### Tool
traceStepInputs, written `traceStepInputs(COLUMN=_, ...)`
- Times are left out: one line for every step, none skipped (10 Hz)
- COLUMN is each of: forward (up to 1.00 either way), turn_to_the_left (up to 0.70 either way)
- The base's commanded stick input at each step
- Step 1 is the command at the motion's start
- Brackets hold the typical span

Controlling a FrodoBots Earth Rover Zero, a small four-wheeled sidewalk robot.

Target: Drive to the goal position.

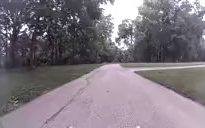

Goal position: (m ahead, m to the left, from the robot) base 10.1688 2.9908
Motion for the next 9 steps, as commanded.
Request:
traceStepInputs(forward=0.7, turn_to_the_left=0.0)
traceStepInputs(forward=0.7, turn_to_the_left=0.0)
traceStepInputs(forward=0.7, turn_to_the_left=0.0)
traceStepInputs(forward=0.7, turn_to_the_left=0.0)
traceStepInputs(forward=0.7, turn_to_the_left=0.0)
traceStepInputs(forward=0.7, turn_to_the_left=0.0)
traceStepInputs(forward=0.7, turn_to_the_left=0.0)
traceStepInputs(forward=0.7, turn_to_the_left=0.0)
traceStepInputs(forward=0.7, turn_to_the_left=0.0)
